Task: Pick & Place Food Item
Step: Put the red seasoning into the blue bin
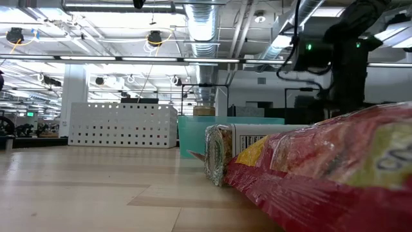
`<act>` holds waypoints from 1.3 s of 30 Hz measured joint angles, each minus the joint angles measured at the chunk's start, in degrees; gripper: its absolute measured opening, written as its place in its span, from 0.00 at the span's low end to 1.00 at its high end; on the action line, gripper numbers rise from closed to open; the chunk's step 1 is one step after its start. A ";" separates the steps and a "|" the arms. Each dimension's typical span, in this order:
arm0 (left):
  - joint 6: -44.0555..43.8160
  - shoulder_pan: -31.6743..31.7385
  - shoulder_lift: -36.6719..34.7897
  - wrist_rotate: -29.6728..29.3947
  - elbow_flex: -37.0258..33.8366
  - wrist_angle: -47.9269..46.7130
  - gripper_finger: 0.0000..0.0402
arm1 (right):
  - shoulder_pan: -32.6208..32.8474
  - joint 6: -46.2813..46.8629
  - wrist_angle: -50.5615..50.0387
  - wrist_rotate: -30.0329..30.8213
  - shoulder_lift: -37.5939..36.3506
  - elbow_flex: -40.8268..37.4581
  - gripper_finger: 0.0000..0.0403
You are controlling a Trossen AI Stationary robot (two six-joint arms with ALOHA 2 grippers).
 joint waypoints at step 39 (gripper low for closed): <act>-22.33 -4.28 30.10 -12.87 1.72 42.01 0.91 | -1.37 -58.36 9.26 15.04 -0.69 44.71 0.73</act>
